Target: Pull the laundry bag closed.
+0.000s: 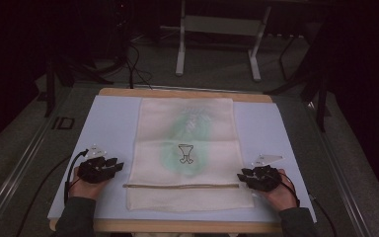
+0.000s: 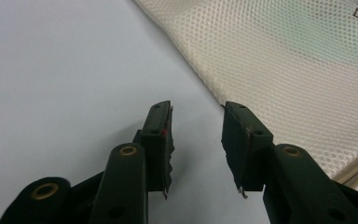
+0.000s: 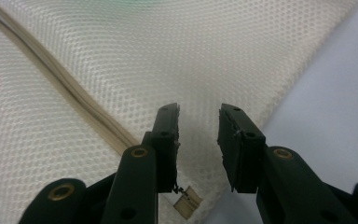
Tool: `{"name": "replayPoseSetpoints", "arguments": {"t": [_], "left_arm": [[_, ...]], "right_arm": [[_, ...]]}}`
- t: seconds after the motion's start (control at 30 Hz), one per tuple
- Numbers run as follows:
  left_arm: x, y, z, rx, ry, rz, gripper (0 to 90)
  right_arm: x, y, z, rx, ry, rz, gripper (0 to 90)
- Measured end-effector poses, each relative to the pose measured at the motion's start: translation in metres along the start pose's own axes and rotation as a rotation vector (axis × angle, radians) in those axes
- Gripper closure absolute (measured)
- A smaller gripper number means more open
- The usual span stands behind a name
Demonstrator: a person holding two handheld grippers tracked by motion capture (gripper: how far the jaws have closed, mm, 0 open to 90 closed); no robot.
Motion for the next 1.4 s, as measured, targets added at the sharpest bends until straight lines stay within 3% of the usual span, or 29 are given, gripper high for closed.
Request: {"name": "replayPoseSetpoints", "arguments": {"t": [0.7, 1.4], "left_arm": [[-0.002, -0.001, 0.000, -0.017, 0.033, -0.005, 67.5], [-0.001, -0.001, -0.001, 0.000, 0.075, -0.005, 69.5]], "right_arm": [[0.014, -0.025, 0.016, -0.072, -0.071, 0.031, 69.1], [0.028, -0.043, 0.031, -0.125, -0.117, 0.066, 69.7]]}}
Point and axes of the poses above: each handheld gripper's, and its own axes: x roughly forward along the jaws, y roughly out of its underside, z roughly to its left, the point moved 1 cm from there along x, roughly forward along the jaws, and after that the axes turned 11 degrees about -y, right-handed, at the moved point
